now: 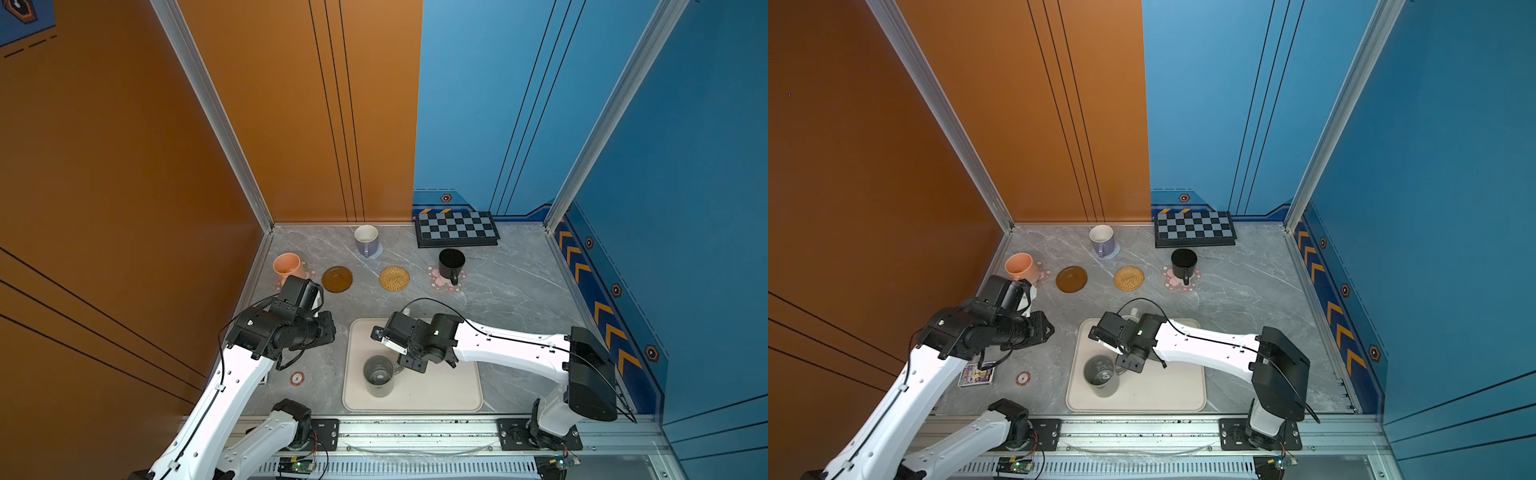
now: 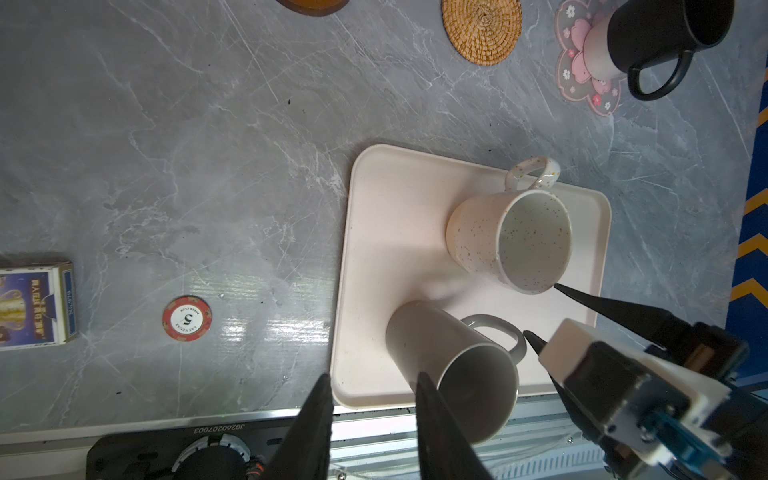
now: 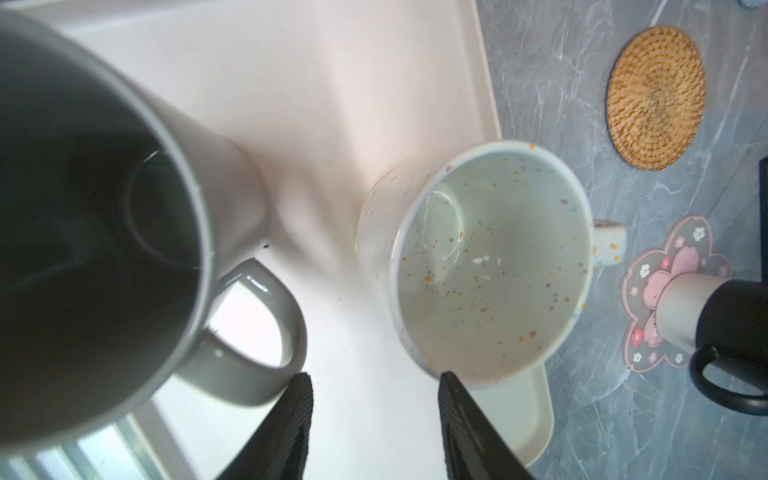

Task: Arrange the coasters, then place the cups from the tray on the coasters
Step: 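Lower the right gripper into the grey mug's rim on the tray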

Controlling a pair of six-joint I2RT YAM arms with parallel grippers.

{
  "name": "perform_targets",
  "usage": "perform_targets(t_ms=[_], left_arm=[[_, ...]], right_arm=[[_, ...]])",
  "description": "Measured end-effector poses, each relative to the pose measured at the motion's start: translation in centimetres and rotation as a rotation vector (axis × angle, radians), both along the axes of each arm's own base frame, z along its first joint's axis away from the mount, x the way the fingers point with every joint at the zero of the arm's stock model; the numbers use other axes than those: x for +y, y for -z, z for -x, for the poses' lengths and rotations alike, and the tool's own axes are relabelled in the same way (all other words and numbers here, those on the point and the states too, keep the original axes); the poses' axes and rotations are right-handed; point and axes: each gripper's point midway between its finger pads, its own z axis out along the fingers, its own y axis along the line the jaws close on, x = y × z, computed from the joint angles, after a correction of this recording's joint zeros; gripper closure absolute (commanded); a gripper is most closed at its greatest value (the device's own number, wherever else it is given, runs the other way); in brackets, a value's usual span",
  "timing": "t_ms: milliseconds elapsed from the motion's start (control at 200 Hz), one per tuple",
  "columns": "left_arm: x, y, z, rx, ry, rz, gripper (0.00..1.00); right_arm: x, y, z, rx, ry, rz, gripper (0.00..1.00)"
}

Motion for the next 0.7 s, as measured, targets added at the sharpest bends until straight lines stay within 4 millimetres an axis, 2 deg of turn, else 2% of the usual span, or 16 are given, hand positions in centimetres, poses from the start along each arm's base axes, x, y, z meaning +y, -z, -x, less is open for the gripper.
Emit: perform_targets(t_ms=[150, 400, 501, 701], left_arm=[[0.1, 0.2, 0.2, 0.001, 0.0, 0.0, 0.65], [0.2, -0.1, 0.5, -0.02, 0.0, 0.008, 0.65], [0.2, -0.3, 0.6, -0.027, 0.0, 0.011, 0.65], [0.1, -0.2, 0.6, -0.019, 0.004, 0.014, 0.65]], right_arm=[[-0.8, -0.5, 2.5, 0.008, -0.034, -0.007, 0.49], [-1.3, -1.1, 2.1, -0.021, -0.035, -0.005, 0.49], [-1.2, -1.2, 3.1, -0.01, -0.095, -0.014, 0.52], [-0.1, -0.7, 4.8, 0.021, -0.226, -0.031, 0.52]])
